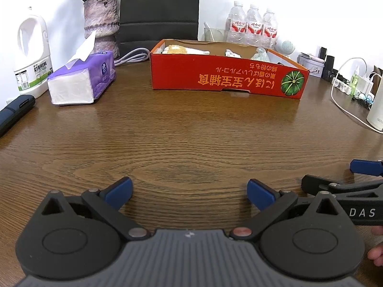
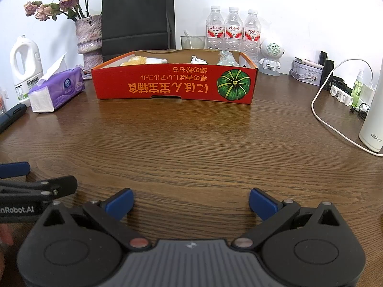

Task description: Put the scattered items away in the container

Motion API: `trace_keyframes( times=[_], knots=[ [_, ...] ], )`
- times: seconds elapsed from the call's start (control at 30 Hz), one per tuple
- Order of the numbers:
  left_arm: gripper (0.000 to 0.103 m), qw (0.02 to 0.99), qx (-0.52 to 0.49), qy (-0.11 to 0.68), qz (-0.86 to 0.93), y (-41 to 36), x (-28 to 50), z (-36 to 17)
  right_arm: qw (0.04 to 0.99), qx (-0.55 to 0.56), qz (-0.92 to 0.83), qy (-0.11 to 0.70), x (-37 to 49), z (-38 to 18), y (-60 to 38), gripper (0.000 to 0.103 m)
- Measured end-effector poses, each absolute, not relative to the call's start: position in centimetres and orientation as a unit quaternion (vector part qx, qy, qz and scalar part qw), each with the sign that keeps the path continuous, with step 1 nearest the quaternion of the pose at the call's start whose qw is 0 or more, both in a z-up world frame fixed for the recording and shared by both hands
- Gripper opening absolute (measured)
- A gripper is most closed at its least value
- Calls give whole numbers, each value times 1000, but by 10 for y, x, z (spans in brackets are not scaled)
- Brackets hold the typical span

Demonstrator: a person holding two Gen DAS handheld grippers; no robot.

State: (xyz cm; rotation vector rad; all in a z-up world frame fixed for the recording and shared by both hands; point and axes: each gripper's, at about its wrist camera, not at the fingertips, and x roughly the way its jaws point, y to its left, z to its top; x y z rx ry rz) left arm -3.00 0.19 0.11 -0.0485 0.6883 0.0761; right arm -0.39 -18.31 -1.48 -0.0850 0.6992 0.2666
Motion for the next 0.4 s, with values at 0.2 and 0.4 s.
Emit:
trace_keyframes(
  times=[0.2, 0.4],
  knots=[
    [103, 940, -17, 340, 40, 0, -30, 1, 930, -40, 129, 341, -4, -15, -184, 103],
    [103, 939, -12, 341, 40, 0, -29, 0, 930, -39, 128, 341, -4, -15, -185, 103]
  ],
)
